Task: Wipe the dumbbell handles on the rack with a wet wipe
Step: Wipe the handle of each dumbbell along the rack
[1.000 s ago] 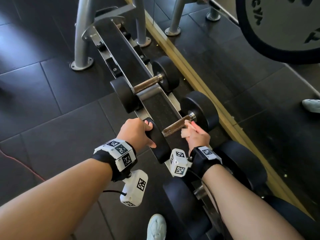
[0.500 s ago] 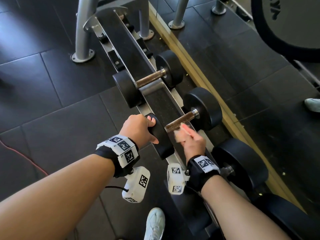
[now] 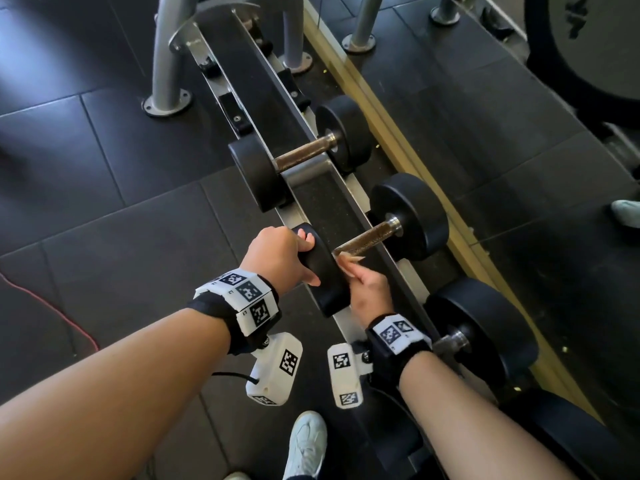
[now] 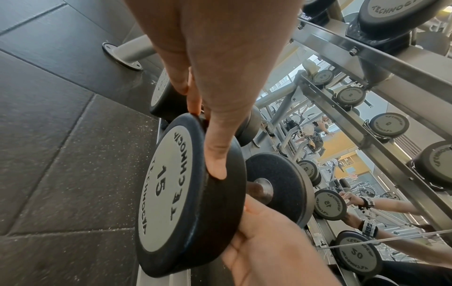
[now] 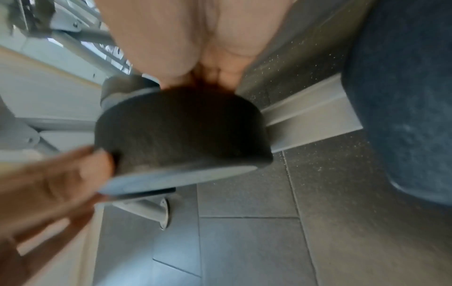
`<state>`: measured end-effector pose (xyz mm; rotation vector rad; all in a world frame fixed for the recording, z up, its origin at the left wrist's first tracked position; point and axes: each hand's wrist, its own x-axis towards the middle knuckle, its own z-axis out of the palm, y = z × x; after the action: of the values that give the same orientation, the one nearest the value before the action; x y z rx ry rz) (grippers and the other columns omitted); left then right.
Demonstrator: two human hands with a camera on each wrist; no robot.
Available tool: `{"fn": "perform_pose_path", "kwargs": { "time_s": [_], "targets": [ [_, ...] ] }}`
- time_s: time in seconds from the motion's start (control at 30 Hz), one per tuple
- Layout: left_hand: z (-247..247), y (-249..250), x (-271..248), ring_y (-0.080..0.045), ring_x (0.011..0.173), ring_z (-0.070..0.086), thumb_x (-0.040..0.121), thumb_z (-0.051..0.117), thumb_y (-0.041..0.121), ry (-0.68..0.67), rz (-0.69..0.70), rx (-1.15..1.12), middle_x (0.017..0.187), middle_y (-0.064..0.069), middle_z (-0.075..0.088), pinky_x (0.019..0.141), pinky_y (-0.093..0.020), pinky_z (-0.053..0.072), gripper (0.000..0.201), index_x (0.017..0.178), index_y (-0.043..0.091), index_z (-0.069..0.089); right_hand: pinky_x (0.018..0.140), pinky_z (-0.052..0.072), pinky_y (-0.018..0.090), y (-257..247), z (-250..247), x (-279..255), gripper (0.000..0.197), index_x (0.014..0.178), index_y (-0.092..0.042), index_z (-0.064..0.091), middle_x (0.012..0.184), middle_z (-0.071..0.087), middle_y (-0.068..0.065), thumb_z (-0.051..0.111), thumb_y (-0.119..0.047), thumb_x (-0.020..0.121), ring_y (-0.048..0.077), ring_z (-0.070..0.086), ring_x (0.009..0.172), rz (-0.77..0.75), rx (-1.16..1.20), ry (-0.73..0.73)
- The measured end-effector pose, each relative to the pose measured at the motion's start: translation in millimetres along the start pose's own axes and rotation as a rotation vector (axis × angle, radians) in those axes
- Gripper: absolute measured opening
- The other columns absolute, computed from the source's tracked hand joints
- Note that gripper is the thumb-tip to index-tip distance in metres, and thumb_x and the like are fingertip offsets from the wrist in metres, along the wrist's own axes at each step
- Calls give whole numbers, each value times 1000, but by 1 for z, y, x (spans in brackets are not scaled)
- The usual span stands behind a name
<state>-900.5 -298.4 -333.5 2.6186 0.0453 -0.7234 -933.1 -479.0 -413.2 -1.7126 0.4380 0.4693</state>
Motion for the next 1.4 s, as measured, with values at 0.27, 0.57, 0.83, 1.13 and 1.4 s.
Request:
{"fn": "perform_pose_path", "kwargs": {
  "time_s": [0.27,0.57,0.83,1.13,1.4],
  "targets": [
    [-3,1,0,-16,131,46,76,78,48,-57,-7,7,143,9,53,109,-35,40,80,146,36,41,102,50,46,-13,-37,37,25,106,-32,75,104,68,-11,59,-15,96,20,65,108,7,123,444],
    [-2,-3,-7,-16,132,44,76,79,45,-37,-6,-87,149,15,44,111,-30,34,79,145,36,43,76,49,7,-39,-34,0,21,103,-39,75,98,72,-25,60,-26,95,-3,66,98,-84,-194,20],
    [-1,-3,-4,-16,139,32,79,76,46,-99,-17,-114,154,14,37,114,-34,31,83,149,38,33,79,27,-11,-95,-57,45,35,128,-27,65,148,47,-6,47,-13,103,-27,39,107,-470,-737,-27],
    [9,-10,0,-18,138,34,77,78,44,-75,-20,-170,153,16,38,112,-36,34,84,149,38,35,97,37,19,-87,-43,69,38,125,-23,66,126,64,-1,44,-5,100,14,57,115,-422,-1067,-243],
    [9,-12,-1,-15,138,32,78,77,46,-69,-7,-177,152,19,38,111,-31,32,82,148,38,35,115,27,44,-87,-32,76,30,111,-26,67,109,66,3,43,-12,100,27,53,117,-260,-1300,-308]
  ]
}}
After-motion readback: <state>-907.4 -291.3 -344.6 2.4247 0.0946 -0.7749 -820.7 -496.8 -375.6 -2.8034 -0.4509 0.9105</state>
